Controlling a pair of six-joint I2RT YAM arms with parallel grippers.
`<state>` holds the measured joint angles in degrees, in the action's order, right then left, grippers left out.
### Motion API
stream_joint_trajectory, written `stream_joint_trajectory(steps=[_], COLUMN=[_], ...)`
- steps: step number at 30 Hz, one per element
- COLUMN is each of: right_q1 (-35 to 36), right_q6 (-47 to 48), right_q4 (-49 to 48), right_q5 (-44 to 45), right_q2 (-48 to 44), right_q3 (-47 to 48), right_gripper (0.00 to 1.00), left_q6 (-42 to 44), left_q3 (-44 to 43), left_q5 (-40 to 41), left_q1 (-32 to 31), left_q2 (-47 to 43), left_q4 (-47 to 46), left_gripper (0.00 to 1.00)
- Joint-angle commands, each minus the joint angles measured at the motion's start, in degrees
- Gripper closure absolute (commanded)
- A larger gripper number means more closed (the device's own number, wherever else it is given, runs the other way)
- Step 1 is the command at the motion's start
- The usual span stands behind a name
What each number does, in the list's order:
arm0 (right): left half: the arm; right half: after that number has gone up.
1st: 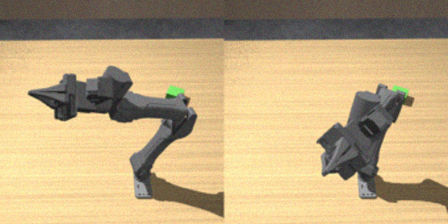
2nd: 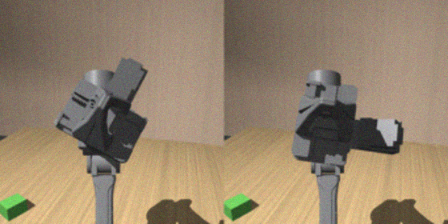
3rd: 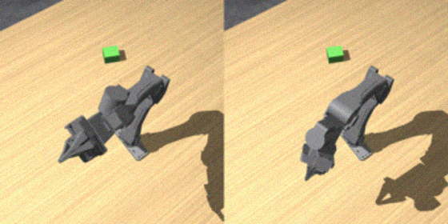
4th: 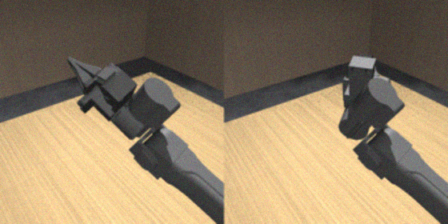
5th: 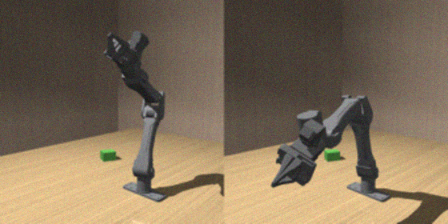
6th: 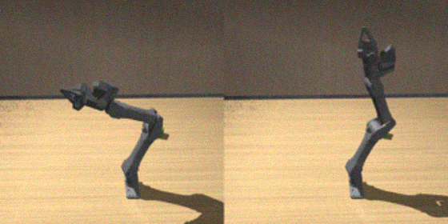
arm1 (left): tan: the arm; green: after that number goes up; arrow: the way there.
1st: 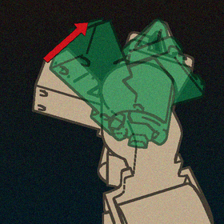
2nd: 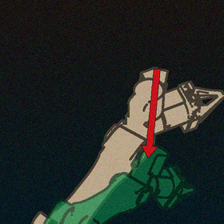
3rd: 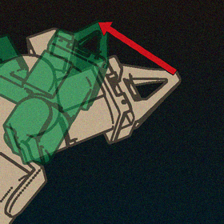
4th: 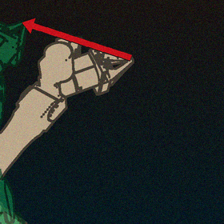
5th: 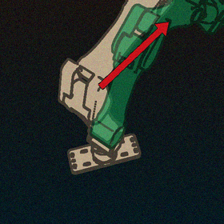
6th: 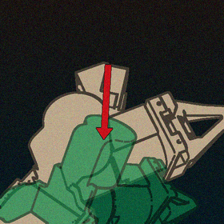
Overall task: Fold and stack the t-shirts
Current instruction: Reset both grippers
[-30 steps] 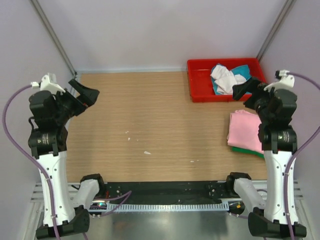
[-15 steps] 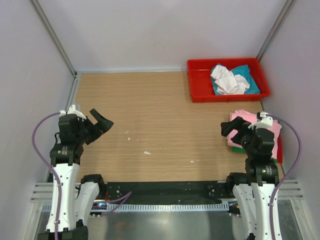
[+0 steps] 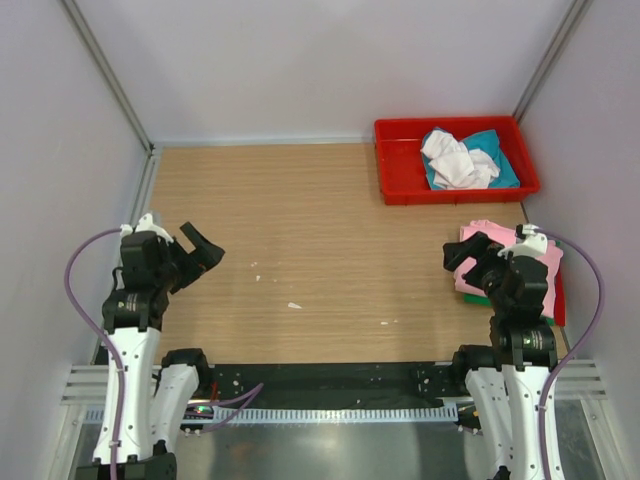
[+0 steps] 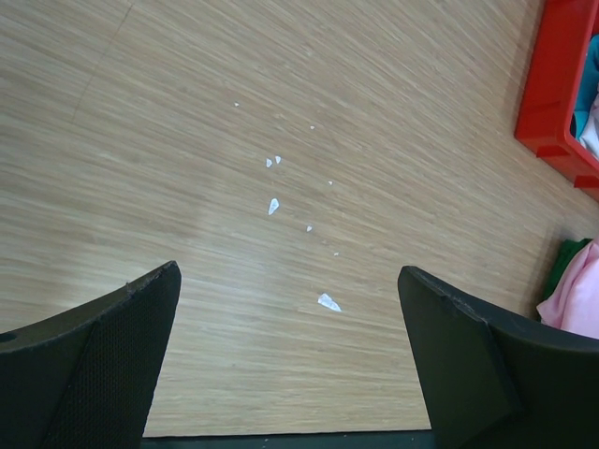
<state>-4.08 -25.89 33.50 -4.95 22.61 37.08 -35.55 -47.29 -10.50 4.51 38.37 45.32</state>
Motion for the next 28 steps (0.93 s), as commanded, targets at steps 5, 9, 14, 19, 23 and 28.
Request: stream_joint_trajectory(steps=[5,9,14,19,23,28], right_q1=[0.3,0.2,0.2,0.3,0.3,0.3], right_q6=[-0.2,0.0,0.2,0.4,-0.1,-0.7], right_q4=[-2.4,-2.8,-3.0,-3.1,-3.4,-3.1], right_q5=[1.8,1.4,0.6,0.5,0.5,1.5], right_q2=[1.0,1.4,1.6,1.2,1.1,1.1], right_q3=[1.3,1.3,1.0,1.1,0.4,1.0], right_gripper=[0.01,0.00,0.00,0.00,0.00,0.00], left_q6=[3.8,3.8,4.5,4.5,4.4,4.7], left_q3=[-3.3,-3.5,-4.2,-4.2,-4.4,-4.2], left_q5=[2.6,2.3,2.7,2.4,2.2,2.4], left_q1=[-0.1,-0.1,-0.1,-0.1,-0.1,-0.2], left_q2=[0.0,0.0,0.1,0.5,1.0,0.9], left_q4=[1.0,1.0,1.9,1.7,1.6,1.9], left_gripper=[0.00,0.00,0.00,0.00,0.00,0.00])
